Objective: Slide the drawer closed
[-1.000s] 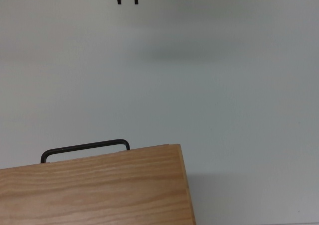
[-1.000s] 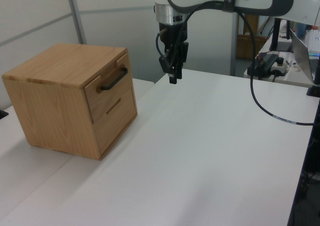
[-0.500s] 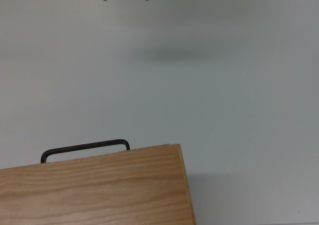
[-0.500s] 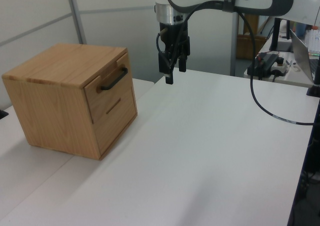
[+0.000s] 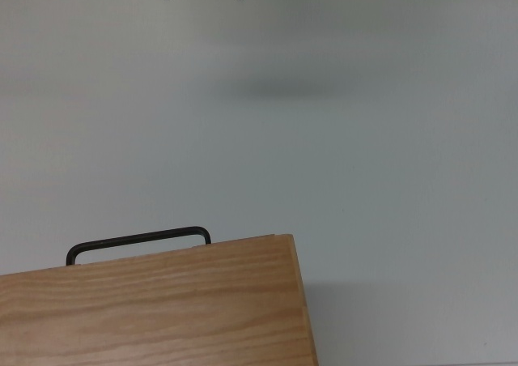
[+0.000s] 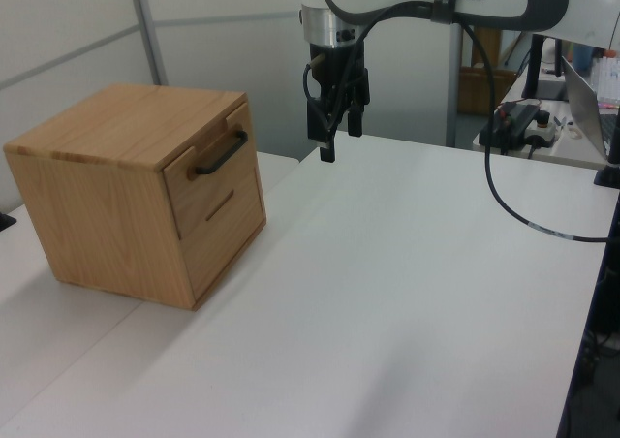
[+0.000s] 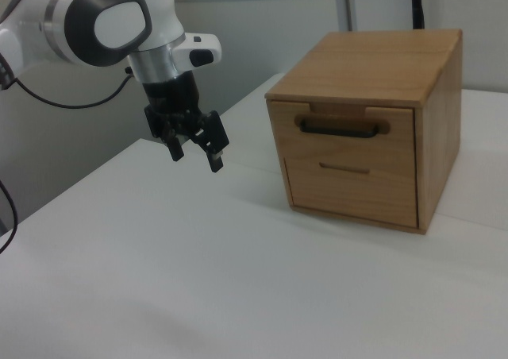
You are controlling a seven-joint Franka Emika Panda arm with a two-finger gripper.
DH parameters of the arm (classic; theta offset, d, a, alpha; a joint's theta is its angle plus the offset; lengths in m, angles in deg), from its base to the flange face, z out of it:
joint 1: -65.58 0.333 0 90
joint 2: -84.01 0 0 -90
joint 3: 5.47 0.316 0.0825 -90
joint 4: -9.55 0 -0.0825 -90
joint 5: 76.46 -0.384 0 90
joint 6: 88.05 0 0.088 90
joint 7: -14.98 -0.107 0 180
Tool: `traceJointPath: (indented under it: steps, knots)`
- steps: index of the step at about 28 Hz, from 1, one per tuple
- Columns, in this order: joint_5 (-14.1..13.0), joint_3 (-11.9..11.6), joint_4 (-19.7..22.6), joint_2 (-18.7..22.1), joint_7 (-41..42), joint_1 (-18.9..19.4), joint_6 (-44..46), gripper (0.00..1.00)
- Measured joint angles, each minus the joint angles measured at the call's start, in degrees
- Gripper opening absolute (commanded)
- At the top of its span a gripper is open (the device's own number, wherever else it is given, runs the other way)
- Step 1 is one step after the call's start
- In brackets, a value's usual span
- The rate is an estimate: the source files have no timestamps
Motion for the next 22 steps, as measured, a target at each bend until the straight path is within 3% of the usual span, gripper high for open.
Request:
traceJointPath:
  steps: [22]
  knots:
    - [0.00,-0.71,0.03,-0.02,0.00,-0.91,0.00,1.00]
